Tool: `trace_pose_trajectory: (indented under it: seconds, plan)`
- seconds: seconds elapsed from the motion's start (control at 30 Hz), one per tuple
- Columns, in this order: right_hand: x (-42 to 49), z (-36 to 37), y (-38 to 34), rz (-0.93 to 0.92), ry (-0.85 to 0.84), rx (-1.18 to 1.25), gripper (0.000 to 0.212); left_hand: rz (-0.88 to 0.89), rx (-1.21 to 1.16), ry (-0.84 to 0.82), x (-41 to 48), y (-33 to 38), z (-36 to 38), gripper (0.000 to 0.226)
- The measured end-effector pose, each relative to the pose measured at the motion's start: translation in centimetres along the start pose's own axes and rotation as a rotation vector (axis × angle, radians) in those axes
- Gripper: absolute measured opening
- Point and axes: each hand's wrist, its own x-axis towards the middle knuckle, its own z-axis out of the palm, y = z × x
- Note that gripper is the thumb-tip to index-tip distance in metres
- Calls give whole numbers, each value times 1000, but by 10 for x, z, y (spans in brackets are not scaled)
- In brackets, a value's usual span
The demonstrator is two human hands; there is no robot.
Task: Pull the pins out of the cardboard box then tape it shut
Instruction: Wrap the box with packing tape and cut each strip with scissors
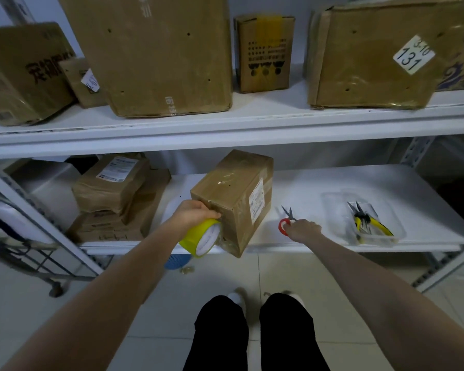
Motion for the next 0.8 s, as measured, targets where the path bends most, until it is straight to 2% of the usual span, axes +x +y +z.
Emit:
trace_pose_trajectory:
  seconds: [0.13, 0.2, 0.3, 0.33, 0.4, 0.47, 0.53, 0.7, 0.8]
  plan:
    - [15, 13, -14, -32, 50, 144, 55, -14, 54, 27, 7, 1, 3, 25]
    - [6, 10, -26, -109, 240, 333, 49, -5, 81, 33, 9, 3, 2, 24]
    - [-27, -9, -58, -496, 671, 473, 23, 1, 130, 32, 13, 6, 2, 23]
    - [-38, -15, -71, -654, 748, 454, 19, 7, 148, 31, 14, 6, 2, 23]
    - [-53, -18, -96, -934, 764, 303, 23, 23, 153, 44, 14, 6, 2, 22]
    - [-58, -16, -111, -1060, 711, 84, 31, 47, 192, 32, 13, 6, 2, 20]
    - [-59, -13, -119, -1082, 701, -26, 34, 60, 255, 9, 10, 7, -1, 22]
    - [-60, -16, -124, -1113, 701, -64, 37, 95, 346, 28, 4, 11, -14, 25]
    - [-64, -19, -124, -1119, 632, -62, 41, 122, 425, 77, 5, 10, -15, 20]
